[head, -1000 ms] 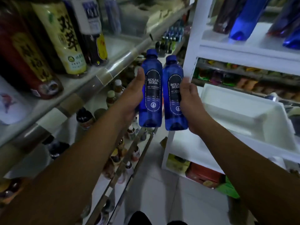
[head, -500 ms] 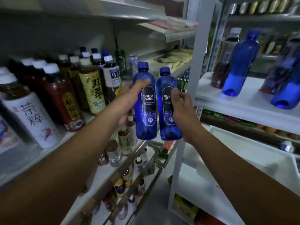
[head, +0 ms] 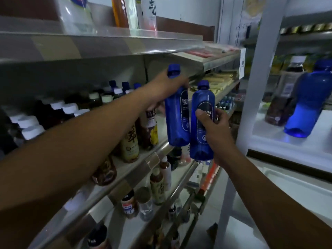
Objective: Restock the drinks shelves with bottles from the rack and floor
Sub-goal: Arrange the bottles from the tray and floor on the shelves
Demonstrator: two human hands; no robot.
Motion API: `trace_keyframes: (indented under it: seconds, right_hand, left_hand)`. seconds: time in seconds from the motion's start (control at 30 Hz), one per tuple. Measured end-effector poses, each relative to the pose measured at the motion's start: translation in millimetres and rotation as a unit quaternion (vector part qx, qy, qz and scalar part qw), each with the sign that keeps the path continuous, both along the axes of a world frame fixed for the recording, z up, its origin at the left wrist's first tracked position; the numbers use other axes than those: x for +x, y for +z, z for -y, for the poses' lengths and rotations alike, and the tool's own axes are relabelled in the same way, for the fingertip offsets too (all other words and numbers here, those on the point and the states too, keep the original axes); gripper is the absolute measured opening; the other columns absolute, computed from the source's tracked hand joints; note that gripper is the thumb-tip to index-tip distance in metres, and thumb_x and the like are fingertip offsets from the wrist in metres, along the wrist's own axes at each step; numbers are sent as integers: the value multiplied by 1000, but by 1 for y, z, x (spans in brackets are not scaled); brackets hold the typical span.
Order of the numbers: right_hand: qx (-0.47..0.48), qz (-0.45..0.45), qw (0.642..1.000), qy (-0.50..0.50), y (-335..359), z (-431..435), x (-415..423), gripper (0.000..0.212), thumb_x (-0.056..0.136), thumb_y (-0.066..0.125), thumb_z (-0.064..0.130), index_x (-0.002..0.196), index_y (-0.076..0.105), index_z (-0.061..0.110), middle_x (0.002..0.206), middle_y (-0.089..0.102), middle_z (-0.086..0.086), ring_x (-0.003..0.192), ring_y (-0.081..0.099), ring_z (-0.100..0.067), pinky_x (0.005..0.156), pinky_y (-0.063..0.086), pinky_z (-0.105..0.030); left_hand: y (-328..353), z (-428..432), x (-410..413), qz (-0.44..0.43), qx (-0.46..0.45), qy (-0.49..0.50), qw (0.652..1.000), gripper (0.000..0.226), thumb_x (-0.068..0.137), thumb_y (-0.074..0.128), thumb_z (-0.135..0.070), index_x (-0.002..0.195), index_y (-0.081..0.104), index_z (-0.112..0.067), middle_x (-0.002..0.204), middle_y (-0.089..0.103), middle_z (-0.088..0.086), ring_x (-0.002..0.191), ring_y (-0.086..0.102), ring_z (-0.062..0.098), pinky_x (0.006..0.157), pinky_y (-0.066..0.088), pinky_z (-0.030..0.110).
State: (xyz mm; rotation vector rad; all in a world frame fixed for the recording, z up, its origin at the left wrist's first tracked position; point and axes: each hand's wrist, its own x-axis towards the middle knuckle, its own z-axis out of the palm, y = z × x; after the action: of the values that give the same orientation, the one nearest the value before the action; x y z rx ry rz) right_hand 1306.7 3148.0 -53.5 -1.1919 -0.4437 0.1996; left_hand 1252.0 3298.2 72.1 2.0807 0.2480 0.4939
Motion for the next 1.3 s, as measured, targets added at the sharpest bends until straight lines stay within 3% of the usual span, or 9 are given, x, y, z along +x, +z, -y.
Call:
trace_keyframes:
  seconds: [0.1, 0.2, 0.43, 0.57, 0.63, 0.83, 1.0, 1.17, 1.3]
  right_hand:
    - [5, 7, 1000, -13, -5, -19, 13, 38, 85, 74, 42, 107, 44, 44, 106, 63, 7, 77, 74, -7, 57, 58, -25]
    - [14, 8, 1000, -12, -10, -35, 31, 40, 86, 74, 39, 112, 45, 40, 106, 63, 8, 76, 73, -3, 57, 56, -20]
    - [12, -9, 999, 46, -23, -78, 82, 47, 82, 77, 41, 119, 47, 38, 124, 61, 0, 97, 72, -13, 72, 60, -29]
    - [3, -2, 997, 73, -21, -98, 116, 57, 84, 76, 40, 130, 46, 28, 116, 66, 5, 88, 71, -2, 63, 54, -17]
    - [0, 10, 996, 83, -18, -104, 134, 59, 83, 75, 42, 132, 45, 28, 115, 65, 6, 85, 70, 2, 57, 53, -12]
    - [-9, 3, 991, 136, -16, -117, 161, 61, 74, 80, 50, 122, 43, 42, 108, 65, 10, 83, 70, 3, 67, 55, -25]
    - [-26, 16, 985, 167, -20, -129, 171, 88, 62, 88, 49, 130, 33, 41, 110, 61, 14, 83, 67, 8, 57, 51, -12]
    - [-3, 40, 987, 155, -27, -143, 175, 68, 70, 86, 38, 127, 50, 33, 102, 69, 16, 87, 68, 4, 60, 52, -8]
    - [18, 77, 982, 174, -26, -152, 172, 62, 77, 82, 34, 131, 52, 28, 104, 70, 17, 90, 70, 0, 63, 53, -10]
  left_hand:
    - [7, -17, 20, -12, -1, 30, 999, 15, 83, 64, -40, 83, 55, -28, 51, 66, -6, 45, 67, 16, 39, 50, 32]
    - [6, -33, 39, -30, 18, 43, 998, 25, 86, 63, -46, 88, 55, -23, 72, 70, 5, 57, 72, 24, 46, 56, 43]
    - [10, -68, 87, -71, 94, 68, 991, 25, 86, 63, -46, 91, 60, -22, 73, 72, 1, 61, 71, 21, 47, 57, 36]
    - [14, -93, 107, -122, 16, 63, 990, 33, 82, 70, -49, 100, 63, -23, 91, 72, 3, 83, 69, 24, 71, 56, 40]
    - [16, -104, 118, -101, -8, 91, 991, 35, 83, 69, -49, 102, 65, -20, 89, 71, 2, 81, 65, 22, 70, 54, 37]
    - [19, -133, 140, -140, 16, 115, 983, 18, 87, 67, -35, 97, 65, -20, 91, 69, 2, 84, 63, 20, 69, 52, 33]
    - [20, -144, 147, -206, 124, 124, 963, 23, 85, 72, -13, 106, 70, -19, 105, 72, 2, 99, 65, 21, 78, 53, 32]
    - [27, -146, 143, -240, 221, 124, 937, 21, 81, 77, -12, 97, 71, -24, 91, 69, -5, 78, 65, 9, 50, 51, 15]
    - [27, -151, 140, -264, 256, 121, 922, 21, 80, 78, -13, 89, 69, -30, 86, 66, -11, 70, 63, 5, 48, 48, 13]
